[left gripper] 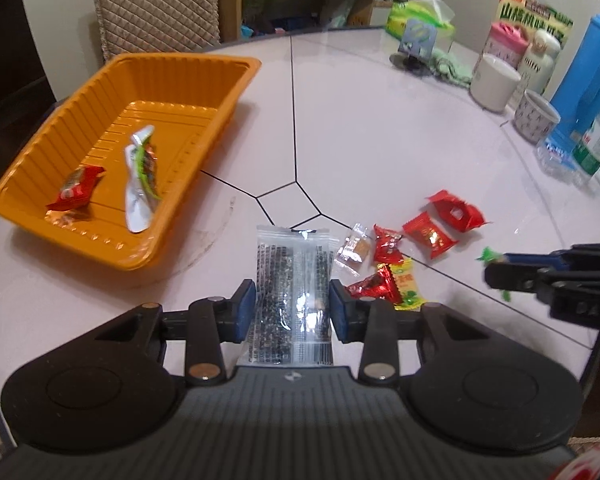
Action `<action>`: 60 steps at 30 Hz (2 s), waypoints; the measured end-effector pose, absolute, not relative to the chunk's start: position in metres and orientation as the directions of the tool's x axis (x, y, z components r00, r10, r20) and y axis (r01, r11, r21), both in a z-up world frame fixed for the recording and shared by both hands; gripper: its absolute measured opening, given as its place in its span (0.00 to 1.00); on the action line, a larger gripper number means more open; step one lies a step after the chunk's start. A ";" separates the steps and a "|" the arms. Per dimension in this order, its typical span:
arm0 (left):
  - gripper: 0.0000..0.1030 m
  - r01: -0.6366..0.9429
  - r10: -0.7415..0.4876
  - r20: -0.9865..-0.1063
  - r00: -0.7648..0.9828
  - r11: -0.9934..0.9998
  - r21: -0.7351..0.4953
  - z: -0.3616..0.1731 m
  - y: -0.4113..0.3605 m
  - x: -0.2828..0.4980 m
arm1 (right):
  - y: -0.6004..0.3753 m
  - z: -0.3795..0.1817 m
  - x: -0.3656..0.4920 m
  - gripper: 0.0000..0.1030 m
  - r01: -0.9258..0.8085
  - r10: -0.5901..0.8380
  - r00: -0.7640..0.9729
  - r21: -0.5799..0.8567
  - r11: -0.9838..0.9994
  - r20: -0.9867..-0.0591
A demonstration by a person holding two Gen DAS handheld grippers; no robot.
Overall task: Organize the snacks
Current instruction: 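Carry the seaweed packet and green candy over the orange tray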
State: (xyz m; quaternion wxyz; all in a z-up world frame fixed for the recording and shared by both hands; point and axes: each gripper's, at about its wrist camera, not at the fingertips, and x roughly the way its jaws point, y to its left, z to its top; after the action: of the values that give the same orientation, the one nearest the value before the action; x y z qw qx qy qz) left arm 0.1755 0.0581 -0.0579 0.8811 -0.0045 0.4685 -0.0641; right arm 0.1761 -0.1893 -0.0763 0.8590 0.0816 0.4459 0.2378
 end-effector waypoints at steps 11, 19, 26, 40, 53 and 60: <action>0.34 -0.022 -0.073 -0.792 0.606 0.994 -0.108 -0.016 0.103 0.150 | -0.139 -0.051 0.173 0.20 -0.456 0.592 0.424 0.403 0.794 -0.686; 0.34 -0.094 -0.013 -0.762 0.647 0.991 -0.097 0.002 0.134 0.159 | -0.077 -0.029 0.190 0.20 -0.551 0.667 0.395 0.418 0.722 -0.632; 0.34 -0.114 0.019 -0.747 0.665 0.990 -0.077 0.010 0.159 0.182 | -0.030 -0.017 0.219 0.20 -0.579 0.693 0.400 0.422 0.698 -0.599; 0.34 -0.122 0.026 -0.753 0.657 0.990 -0.072 0.000 0.206 0.254 | 0.036 -0.025 0.286 0.20 -0.534 0.636 0.454 0.380 0.755 -0.624; 0.34 -0.092 0.007 -0.782 0.623 0.994 -0.065 -0.035 0.218 0.326 | 0.054 -0.055 0.343 0.20 -0.466 0.558 0.483 0.341 0.816 -0.675; 0.35 -0.087 0.012 -0.794 0.608 0.995 -0.051 -0.048 0.217 0.345 | 0.056 -0.067 0.355 0.20 -0.454 0.529 0.501 0.312 0.835 -0.685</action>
State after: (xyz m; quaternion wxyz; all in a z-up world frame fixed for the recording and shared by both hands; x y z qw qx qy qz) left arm 0.3451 0.2170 -0.0479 0.8957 -0.0421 0.4418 0.0276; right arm 0.3552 0.0564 -0.0668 0.8652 0.0455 0.4107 0.2840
